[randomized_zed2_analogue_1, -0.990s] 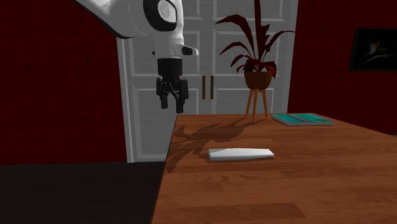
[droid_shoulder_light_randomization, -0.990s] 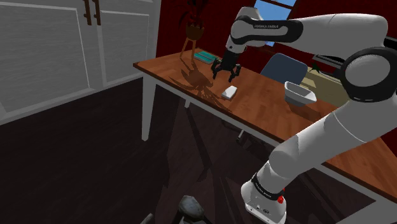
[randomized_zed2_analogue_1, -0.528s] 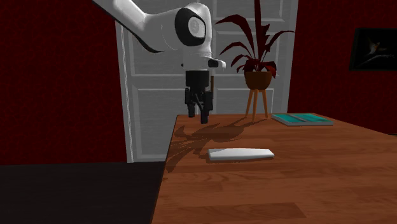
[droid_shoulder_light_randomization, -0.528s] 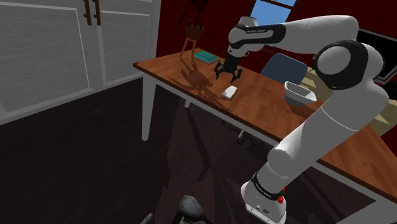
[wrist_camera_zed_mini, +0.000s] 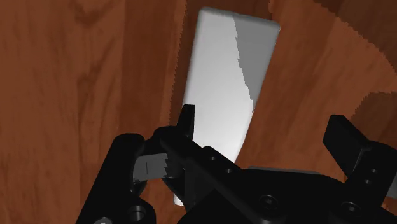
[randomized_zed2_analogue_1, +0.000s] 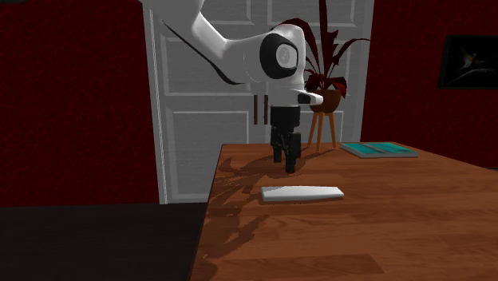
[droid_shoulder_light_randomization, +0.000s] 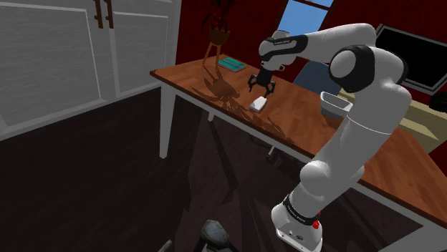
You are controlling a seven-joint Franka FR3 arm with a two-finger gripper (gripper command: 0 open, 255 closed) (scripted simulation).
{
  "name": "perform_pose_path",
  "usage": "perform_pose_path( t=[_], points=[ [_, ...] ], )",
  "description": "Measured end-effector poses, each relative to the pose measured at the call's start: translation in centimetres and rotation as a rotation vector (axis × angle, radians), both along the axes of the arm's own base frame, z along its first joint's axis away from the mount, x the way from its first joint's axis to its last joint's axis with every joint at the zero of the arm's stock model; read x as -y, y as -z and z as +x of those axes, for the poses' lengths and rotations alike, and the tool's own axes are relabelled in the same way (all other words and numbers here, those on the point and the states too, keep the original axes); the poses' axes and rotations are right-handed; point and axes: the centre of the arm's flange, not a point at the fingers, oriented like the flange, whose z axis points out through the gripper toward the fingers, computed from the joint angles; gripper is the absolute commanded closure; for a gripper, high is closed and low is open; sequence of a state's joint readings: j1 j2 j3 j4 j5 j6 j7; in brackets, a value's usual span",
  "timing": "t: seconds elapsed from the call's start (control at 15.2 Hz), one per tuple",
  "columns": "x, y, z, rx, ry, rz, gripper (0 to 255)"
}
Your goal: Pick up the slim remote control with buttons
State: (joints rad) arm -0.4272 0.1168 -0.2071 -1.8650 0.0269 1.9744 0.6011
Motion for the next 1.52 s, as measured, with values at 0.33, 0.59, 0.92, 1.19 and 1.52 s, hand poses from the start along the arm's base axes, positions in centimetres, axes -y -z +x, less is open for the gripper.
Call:
perform_pose_path(
  t=[0.33, 0.59, 0.92, 1.19, 1.52],
  points=[
    [5.0, 2.4, -1.5, -0.006, 0.134, 0.002, 0],
    [5.3, 4.5, -1.3, -0.007, 0.144, 0.002, 0],
    [5.4, 6.3, -1.3, -0.006, 0.145, 0.002, 255],
    [5.3, 6.4, -1.4, -0.005, 0.145, 0.001, 255],
    [5.4, 6.3, -1.3, -0.006, 0.145, 0.001, 255]
  ],
)
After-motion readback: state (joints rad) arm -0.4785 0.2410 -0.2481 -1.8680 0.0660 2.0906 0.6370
